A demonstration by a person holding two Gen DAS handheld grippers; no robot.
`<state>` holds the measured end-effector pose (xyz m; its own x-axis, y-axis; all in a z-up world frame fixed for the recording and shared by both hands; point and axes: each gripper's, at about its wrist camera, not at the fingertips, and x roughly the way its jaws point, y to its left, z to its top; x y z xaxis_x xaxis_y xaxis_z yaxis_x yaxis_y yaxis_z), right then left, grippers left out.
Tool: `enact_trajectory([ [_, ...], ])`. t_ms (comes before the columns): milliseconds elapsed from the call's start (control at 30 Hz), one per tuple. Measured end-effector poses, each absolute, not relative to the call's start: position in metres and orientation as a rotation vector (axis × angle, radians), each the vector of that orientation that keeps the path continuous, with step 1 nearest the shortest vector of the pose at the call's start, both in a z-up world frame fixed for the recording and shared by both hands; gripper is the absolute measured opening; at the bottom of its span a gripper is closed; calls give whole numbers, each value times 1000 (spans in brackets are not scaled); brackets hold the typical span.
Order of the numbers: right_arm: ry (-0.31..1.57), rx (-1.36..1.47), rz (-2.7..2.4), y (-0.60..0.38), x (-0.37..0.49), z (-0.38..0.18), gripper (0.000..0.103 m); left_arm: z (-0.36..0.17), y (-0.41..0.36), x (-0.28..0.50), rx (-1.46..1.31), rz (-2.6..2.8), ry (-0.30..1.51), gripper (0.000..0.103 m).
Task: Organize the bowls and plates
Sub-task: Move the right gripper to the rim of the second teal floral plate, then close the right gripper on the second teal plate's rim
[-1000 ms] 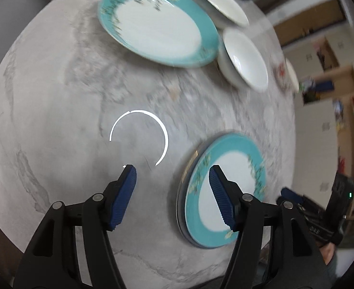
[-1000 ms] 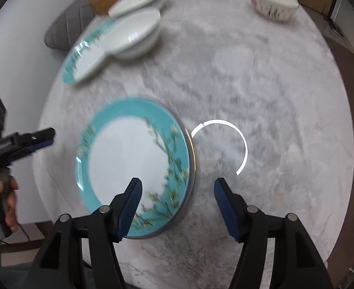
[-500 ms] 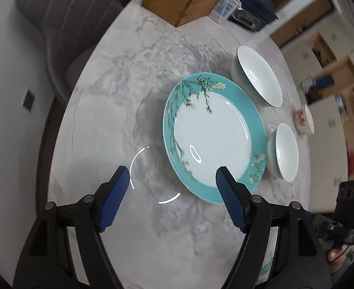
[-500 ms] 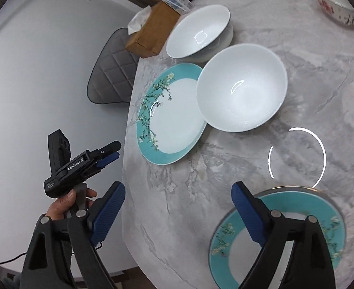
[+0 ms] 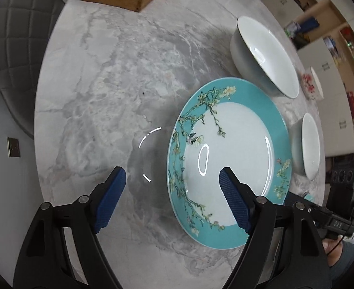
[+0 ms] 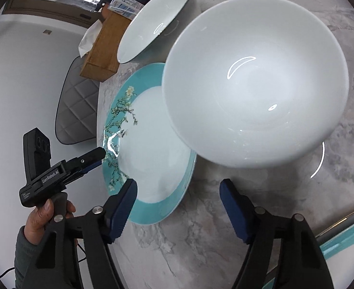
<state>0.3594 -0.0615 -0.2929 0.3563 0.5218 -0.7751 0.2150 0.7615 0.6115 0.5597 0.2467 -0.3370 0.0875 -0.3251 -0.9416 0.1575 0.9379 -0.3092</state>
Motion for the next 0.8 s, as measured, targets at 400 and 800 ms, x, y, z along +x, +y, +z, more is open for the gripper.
enact_trajectory([
  [400,1240,688,213,-53,374,-307,10,-347,231,574,-71,-356,1472,15],
  [800,1262,612,219,-44,365,-294,11,-326,235,533,-76,-308,1420,13],
])
